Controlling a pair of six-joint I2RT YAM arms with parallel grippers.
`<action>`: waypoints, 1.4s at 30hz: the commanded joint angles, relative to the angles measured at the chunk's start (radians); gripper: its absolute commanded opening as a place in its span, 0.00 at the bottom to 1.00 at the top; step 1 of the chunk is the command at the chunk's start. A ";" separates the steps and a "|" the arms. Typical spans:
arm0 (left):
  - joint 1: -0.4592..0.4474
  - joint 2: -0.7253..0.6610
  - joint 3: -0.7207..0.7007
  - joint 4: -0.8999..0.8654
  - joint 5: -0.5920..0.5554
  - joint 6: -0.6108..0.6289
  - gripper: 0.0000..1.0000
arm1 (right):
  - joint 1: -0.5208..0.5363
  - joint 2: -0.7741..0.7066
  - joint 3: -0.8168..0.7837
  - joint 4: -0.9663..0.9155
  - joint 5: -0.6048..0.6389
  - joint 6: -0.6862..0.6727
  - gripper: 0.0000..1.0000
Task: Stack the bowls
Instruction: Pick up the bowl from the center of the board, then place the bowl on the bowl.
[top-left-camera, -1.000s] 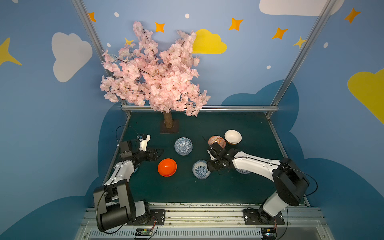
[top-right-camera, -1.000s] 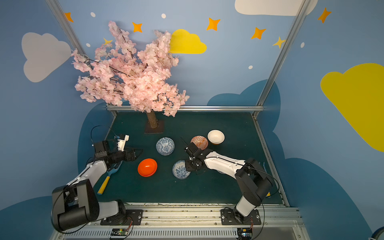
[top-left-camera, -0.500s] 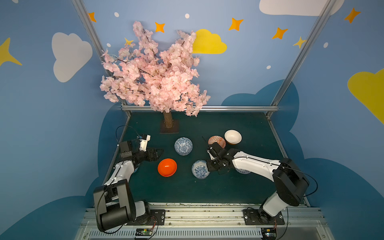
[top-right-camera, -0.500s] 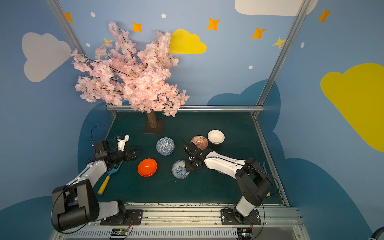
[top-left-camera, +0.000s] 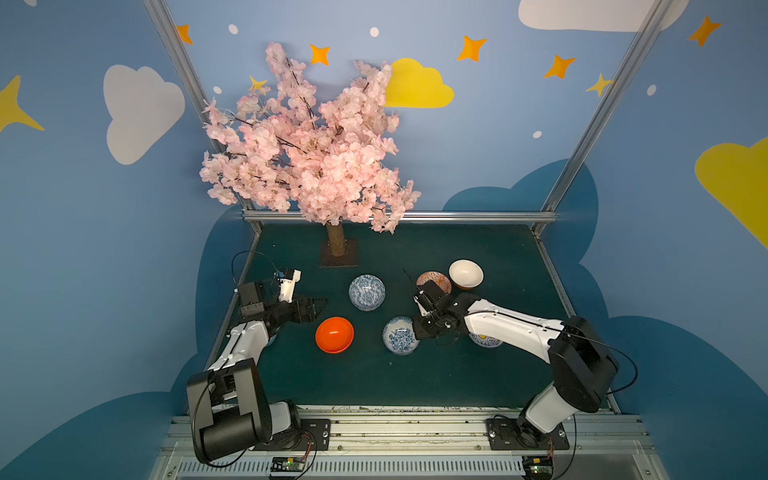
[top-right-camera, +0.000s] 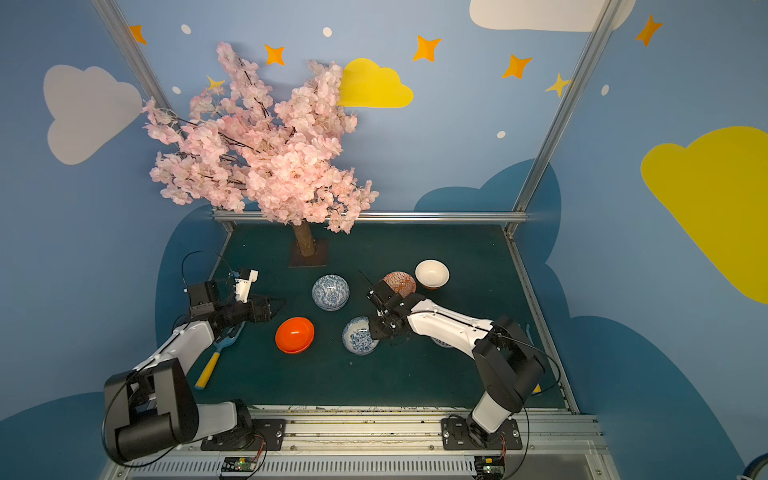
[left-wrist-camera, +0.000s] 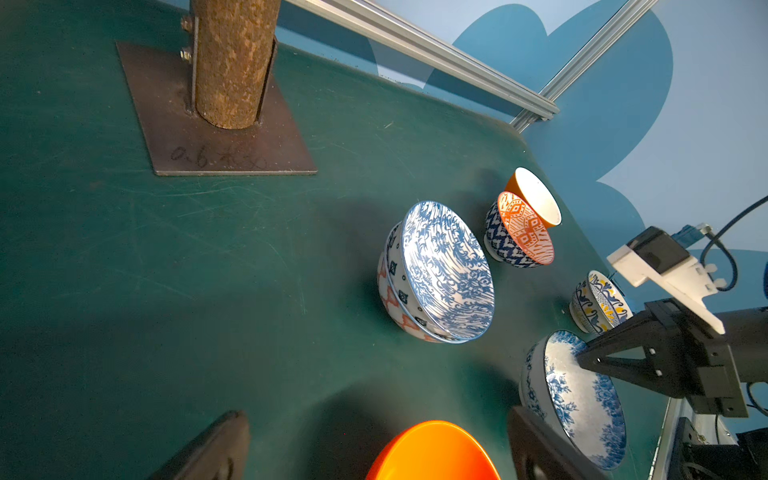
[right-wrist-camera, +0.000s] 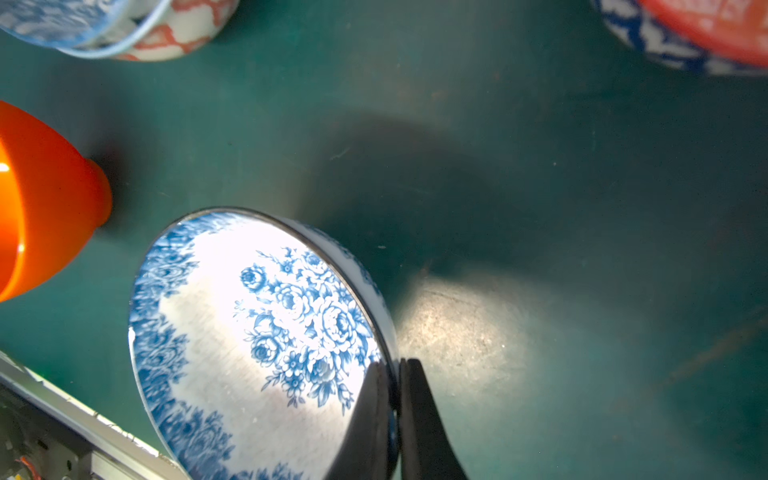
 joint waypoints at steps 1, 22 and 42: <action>-0.002 -0.019 0.014 -0.010 0.008 0.022 1.00 | 0.006 -0.045 0.055 -0.027 -0.003 -0.001 0.00; 0.000 -0.031 0.010 -0.009 0.013 0.026 1.00 | 0.001 0.089 0.380 -0.172 -0.010 -0.054 0.00; 0.000 -0.037 0.006 -0.010 0.020 0.029 1.00 | -0.036 0.334 0.737 -0.273 -0.072 -0.082 0.00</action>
